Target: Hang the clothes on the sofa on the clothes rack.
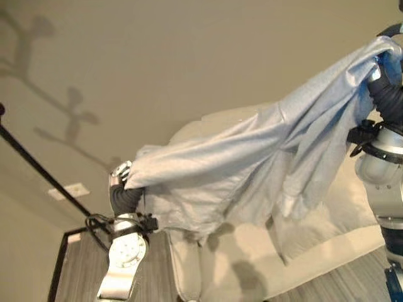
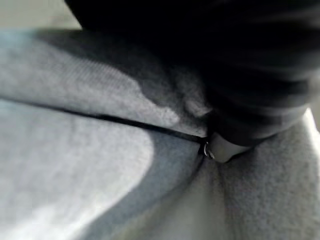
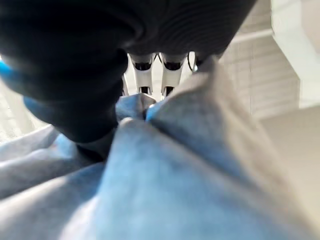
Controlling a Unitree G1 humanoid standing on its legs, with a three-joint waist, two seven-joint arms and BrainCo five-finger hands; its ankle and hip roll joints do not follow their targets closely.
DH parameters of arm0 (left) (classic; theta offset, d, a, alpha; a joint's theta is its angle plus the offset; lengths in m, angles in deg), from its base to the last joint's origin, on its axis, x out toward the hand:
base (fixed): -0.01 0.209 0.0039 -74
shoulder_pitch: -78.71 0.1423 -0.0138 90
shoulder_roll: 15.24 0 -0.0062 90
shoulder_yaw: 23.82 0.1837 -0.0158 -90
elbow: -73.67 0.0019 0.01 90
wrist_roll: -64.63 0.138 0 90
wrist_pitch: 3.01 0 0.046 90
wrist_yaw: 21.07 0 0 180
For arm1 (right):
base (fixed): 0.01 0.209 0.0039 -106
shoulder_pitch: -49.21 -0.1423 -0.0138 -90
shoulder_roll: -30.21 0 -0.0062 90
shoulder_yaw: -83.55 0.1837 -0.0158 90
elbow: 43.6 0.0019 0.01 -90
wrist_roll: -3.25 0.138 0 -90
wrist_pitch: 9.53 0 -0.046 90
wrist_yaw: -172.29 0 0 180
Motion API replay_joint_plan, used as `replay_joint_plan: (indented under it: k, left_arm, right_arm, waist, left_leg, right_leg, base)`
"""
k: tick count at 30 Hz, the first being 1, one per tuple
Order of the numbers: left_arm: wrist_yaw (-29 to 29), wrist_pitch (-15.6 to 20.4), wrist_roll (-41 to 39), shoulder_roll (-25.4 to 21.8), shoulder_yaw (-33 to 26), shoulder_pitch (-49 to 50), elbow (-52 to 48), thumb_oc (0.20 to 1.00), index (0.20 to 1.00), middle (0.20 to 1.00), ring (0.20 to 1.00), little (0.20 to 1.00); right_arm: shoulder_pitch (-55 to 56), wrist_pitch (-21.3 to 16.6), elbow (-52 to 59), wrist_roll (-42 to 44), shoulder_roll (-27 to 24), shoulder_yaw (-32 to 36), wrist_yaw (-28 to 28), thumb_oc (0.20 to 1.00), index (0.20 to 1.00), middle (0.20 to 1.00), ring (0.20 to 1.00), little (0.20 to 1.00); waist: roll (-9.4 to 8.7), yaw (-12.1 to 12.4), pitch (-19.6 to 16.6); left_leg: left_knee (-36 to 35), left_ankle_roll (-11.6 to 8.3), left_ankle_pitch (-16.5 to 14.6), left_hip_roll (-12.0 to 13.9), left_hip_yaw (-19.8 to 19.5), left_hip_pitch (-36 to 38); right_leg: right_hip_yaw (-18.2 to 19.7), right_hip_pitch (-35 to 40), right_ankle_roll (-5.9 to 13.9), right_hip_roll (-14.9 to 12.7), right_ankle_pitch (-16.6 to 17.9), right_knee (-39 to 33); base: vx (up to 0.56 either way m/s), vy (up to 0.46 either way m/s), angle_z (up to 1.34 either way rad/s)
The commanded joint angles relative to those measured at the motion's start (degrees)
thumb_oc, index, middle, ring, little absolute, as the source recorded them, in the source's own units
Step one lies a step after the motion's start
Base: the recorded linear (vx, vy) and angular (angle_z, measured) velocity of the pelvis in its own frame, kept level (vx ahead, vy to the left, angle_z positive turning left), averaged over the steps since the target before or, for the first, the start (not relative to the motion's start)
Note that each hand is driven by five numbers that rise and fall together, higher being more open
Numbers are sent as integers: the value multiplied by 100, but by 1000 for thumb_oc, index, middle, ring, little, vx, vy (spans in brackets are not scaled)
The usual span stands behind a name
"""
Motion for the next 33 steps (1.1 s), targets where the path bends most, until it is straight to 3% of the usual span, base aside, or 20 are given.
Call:
replay_joint_plan:
  k: [1, 3, 6, 8, 12, 14, 15, 17, 19, 20, 21, 22, 23, 24, 25, 26, 28, 31, 32, 33]
  left_arm:
    - [-233, 471, 294, -191, -57, -179, -466, 200, 200, 200, 200, 200]
    - [-272, 496, 247, -194, 61, -317, -387, 200, 200, 200, 200, 200]
    - [-252, 502, 308, -181, 129, -438, -316, 200, 200, 200, 200, 200]
    - [-259, 533, 337, -127, 296, -672, -259, 200, 200, 200, 200, 200]
    - [-288, 554, 352, -65, 639, -1010, -166, 200, 200, 200, 200, 200]
    - [-293, 536, 311, -26, 775, -1102, -77, 200, 200, 200, 200, 200]
    - [-285, 532, 222, 19, 943, -1229, -12, 200, 200, 200, 200, 200]
    - [-237, 482, 324, 0, 1093, -1347, 78, 200, 200, 200, 200, 200]
    - [-136, 461, 314, -44, 1225, -1473, 36, 200, 200, 200, 200, 200]
    - [-135, 461, 313, -48, 1228, -1473, 35, 200, 200, 200, 200, 200]
    - [-117, 424, 489, -175, 1355, -1587, 84, 200, 200, 200, 200, 200]
    - [-92, 430, 526, -257, 1411, -1620, 73, 200, 200, 200, 200, 200]
    - [-95, 430, 526, -278, 1417, -1629, 76, 200, 200, 200, 200, 200]
    - [-127, 417, 487, -427, 1459, -1733, 130, 200, 200, 200, 200, 200]
    - [-183, 417, 534, -493, 1454, -1729, 121, 200, 200, 200, 200, 200]
    - [-219, 397, 598, -556, 1437, -1729, 114, 200, 200, 200, 200, 200]
    - [-205, 337, 648, -564, 1414, -1708, 123, 200, 200, 200, 200, 200]
    - [-219, 318, 796, -606, 1283, -1613, 98, 200, 200, 200, 200, 200]
    - [-227, 311, 812, -593, 1276, -1597, 85, 200, 200, 200, 200, 200]
    - [-295, 252, 969, -608, 1193, -1531, 30, 200, 200, 200, 200, 200]
  right_arm:
    - [-368, -39, 224, -221, -42, 299, 296, 200, 200, 200, 200, 200]
    - [-349, -21, 216, -262, -35, 223, 325, 200, 200, 200, 200, 200]
    - [-286, -62, 259, -248, -43, 193, 259, 200, 200, 200, 200, 200]
    - [-167, -98, 277, -211, -75, 210, 244, 200, 200, 200, 200, 200]
    - [54, -44, 204, -192, -175, 344, 398, 200, 200, 200, 200, 200]
    - [153, -15, 204, -197, -203, 405, 453, 200, 200, 200, 200, 200]
    - [232, 34, 176, -194, -218, 420, 485, 200, 200, 200, 200, 200]
    - [337, 108, 114, -208, -212, 476, 453, 200, 200, 200, 200, 200]
    - [495, 213, 199, -348, -144, 648, 360, 200, 200, 200, 200, 200]
    - [502, 215, 206, -349, -140, 655, 356, 200, 200, 200, 200, 200]
    - [683, 325, 265, -461, -32, 835, 312, 200, 200, 200, 200, 200]
    - [690, 342, 287, -470, 28, 851, 288, 200, 200, 200, 200, 200]
    - [697, 345, 299, -473, 50, 868, 279, 200, 200, 200, 200, 200]
    - [756, 404, 285, -504, 228, 824, 299, 200, 200, 200, 200, 200]
    - [703, 426, 285, -508, 266, 756, 288, 200, 200, 200, 200, 200]
    - [716, 427, 257, -504, 277, 733, 286, 200, 200, 200, 200, 200]
    - [829, 428, 209, -473, 335, 746, 205, 200, 200, 200, 200, 200]
    - [854, 292, 139, -458, 255, 799, 193, 200, 200, 200, 200, 200]
    - [845, 276, 123, -454, 244, 787, 197, 200, 200, 200, 200, 200]
    - [897, 182, 54, -396, 228, 777, 227, 200, 200, 200, 200, 200]
  waist:
    - [-224, 72, 75]
    - [-252, 4, 54]
    - [-187, -117, -16]
    - [-59, -294, -102]
    - [-32, -487, -48]
    - [-1, -506, -36]
    - [61, -530, -25]
    - [84, -565, -35]
    - [18, -641, -93]
    - [13, -634, -93]
    - [-91, -658, -44]
    - [-161, -656, -3]
    - [-224, -628, -8]
    - [-299, -616, 163]
    - [-272, -608, 233]
    - [-237, -618, 277]
    - [-303, -676, 326]
    - [-247, -648, 295]
    - [-233, -633, 284]
    - [-266, -680, 316]
  left_leg:
    - [505, -285, 879, -111, -259, -17]
    - [813, -280, 525, -54, -467, 258]
    - [691, -346, 474, 9, -607, 635]
    - [380, -503, 707, 190, -714, 943]
    - [207, -735, 1453, 848, -741, 949]
    - [88, -740, 1637, 916, -797, 965]
    - [1, -743, 1634, 926, -1126, 965]
    - [266, -743, 1099, 824, -1533, 854]
    - [697, -728, -58, 728, -1418, 744]
    - [727, -727, -77, 728, -1421, 731]
    - [1211, -544, -771, 507, -1425, 587]
    - [1327, -399, -1067, 373, -1418, 550]
    - [1412, -357, -1126, 314, -1398, 508]
    - [1654, -111, -1370, 40, -1305, 461]
    - [1631, 26, -1442, -79, -1201, 496]
    - [1545, 138, -1506, -207, -1199, 562]
    - [1339, 362, -1349, -552, -1119, 605]
    - [808, 619, -1226, -1059, -1119, 840]
    - [736, 590, -1213, -1030, -1094, 887]
    - [607, 688, -1188, -1285, -1103, 1007]
  right_leg:
    - [-35, 1221, 33, 114, -399, -996]
    - [-166, 1095, 75, -81, -310, -928]
    - [-260, 985, 196, -228, -215, -900]
    - [-350, 778, 372, -505, -83, -770]
    - [-439, 598, 654, -1115, 107, -539]
    - [-505, 515, 734, -1294, 201, -416]
    - [-383, 404, 934, -1662, 337, -303]
    - [-246, 401, 1121, -2022, 477, -185]
    - [-207, 521, 1254, -2317, 546, -89]
    - [-200, 515, 1255, -2321, 544, -84]
    - [-74, 555, 1273, -2616, 1000, 64]
    - [-15, 480, 1273, -2784, 1428, 186]
    - [35, 434, 1273, -2850, 1476, 177]
    - [29, 278, 1273, -3160, 2415, 312]
    - [-140, 159, 1273, -3269, 2549, 408]
    - [-160, 92, 1273, -3231, 2392, 526]
    - [-81, -32, 1177, -2814, 1857, 897]
    - [-103, -332, 983, -1822, 738, 1649]
    - [-83, -383, 932, -1804, 600, 1768]
    - [-200, -635, 779, -1093, 172, 1999]
  base:
    - [-130, 64, 22]
    - [-95, 110, 8]
    - [-41, 224, 35]
    - [-38, 391, 14]
    - [-61, 439, 38]
    - [-77, 465, 13]
    - [-53, 609, 6]
    - [39, 685, 12]
    - [80, 387, 24]
    - [74, 391, 26]
    - [41, 420, 14]
    - [29, 439, 11]
    - [-59, 480, 23]
    - [-94, 492, 19]
    - [-80, 662, -5]
    - [-15, 533, -9]
    - [-13, 483, -4]
    - [59, 413, 3]
    - [31, 307, -9]
    - [46, 194, -24]
